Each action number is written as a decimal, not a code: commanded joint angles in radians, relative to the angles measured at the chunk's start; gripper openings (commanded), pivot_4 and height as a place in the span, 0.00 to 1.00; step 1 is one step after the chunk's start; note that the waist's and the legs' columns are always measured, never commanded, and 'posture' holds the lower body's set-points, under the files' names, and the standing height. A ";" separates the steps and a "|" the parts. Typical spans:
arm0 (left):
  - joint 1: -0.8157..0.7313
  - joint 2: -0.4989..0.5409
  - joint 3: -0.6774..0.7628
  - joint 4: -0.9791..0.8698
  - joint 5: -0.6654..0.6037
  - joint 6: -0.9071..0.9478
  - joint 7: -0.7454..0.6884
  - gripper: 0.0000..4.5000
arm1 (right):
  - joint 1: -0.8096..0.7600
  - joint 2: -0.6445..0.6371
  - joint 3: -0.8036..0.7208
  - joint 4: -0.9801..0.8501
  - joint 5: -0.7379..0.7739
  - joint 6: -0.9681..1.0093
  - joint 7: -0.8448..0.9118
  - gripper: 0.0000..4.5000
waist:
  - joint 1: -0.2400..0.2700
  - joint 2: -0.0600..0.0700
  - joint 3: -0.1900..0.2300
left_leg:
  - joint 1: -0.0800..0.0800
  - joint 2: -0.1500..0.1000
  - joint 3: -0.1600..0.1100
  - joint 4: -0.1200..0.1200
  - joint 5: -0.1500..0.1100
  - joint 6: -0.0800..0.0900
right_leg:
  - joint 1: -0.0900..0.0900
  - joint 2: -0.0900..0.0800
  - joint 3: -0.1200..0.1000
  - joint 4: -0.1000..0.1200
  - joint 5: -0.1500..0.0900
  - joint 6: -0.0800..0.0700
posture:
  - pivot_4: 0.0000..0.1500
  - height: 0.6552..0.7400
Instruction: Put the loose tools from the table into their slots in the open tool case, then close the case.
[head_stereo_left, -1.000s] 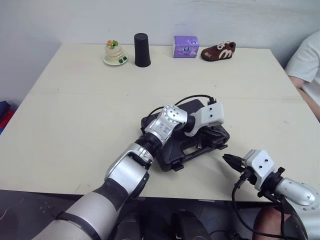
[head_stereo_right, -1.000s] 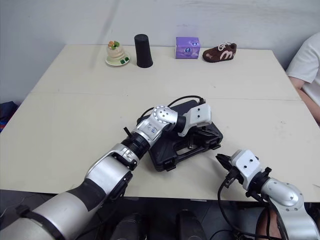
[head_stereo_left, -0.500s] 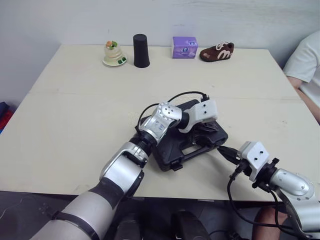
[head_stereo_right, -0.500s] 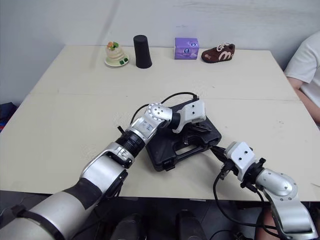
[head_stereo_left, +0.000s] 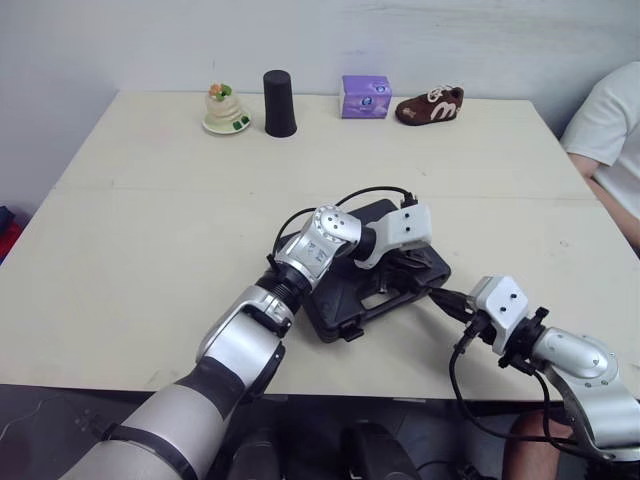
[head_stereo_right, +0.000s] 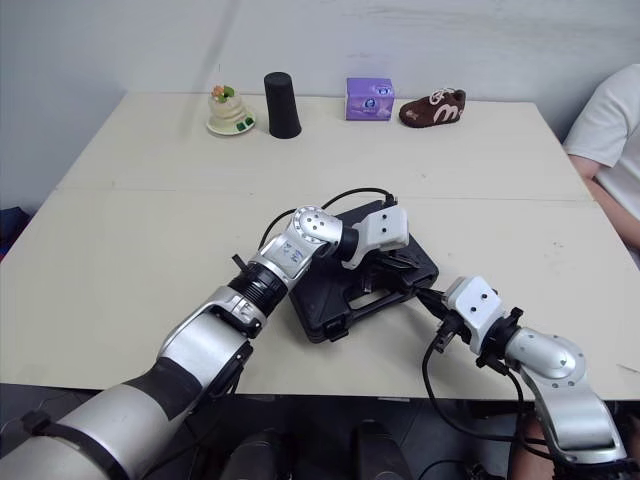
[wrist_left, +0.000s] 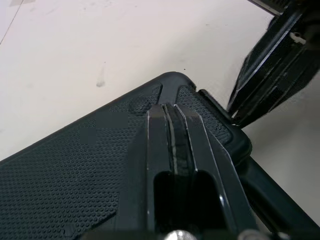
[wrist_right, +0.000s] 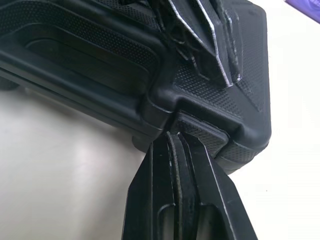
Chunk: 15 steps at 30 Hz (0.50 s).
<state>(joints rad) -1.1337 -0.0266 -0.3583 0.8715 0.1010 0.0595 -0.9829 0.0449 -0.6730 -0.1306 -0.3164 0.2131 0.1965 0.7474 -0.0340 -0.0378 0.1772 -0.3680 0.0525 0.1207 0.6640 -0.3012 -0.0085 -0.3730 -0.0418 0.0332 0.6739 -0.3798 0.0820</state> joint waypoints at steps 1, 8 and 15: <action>0.066 0.009 -0.084 0.068 0.080 0.064 -0.032 0.01 | -0.043 -0.023 -0.028 0.007 0.012 -0.025 0.014 0.00 | 0.001 -0.002 -0.002 | 0.000 0.000 0.000 0.000 0.000 0.000 | 0.000 0.000 0.000 0.000 0.000 0.000 | 1.00 0.93; 0.072 0.025 -0.065 0.071 0.073 0.062 0.004 0.01 | -0.055 -0.032 -0.015 0.009 0.025 -0.001 0.053 0.00 | 0.001 -0.006 -0.005 | 0.002 0.000 0.000 0.000 -0.001 0.001 | 0.004 -0.001 0.000 -0.001 0.000 0.000 | 1.00 0.93; 0.117 0.079 0.136 -0.188 -0.193 -0.128 -0.175 0.01 | 0.037 -0.055 -0.027 -0.095 0.063 0.035 0.097 0.00 | 0.005 0.000 -0.002 | -0.002 0.001 0.000 -0.002 -0.001 -0.001 | -0.002 -0.001 -0.001 -0.001 0.000 0.000 | 1.00 0.93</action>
<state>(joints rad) -1.0087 0.0467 -0.2600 0.7535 -0.0295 -0.0438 -1.1116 0.0732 -0.7181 -0.1315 -0.3615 0.2480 0.2270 0.8301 -0.0287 -0.0376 0.1750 -0.3710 0.0536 0.1203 0.6624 -0.3016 -0.0095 -0.3760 -0.0424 0.0323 0.6733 -0.3798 0.0818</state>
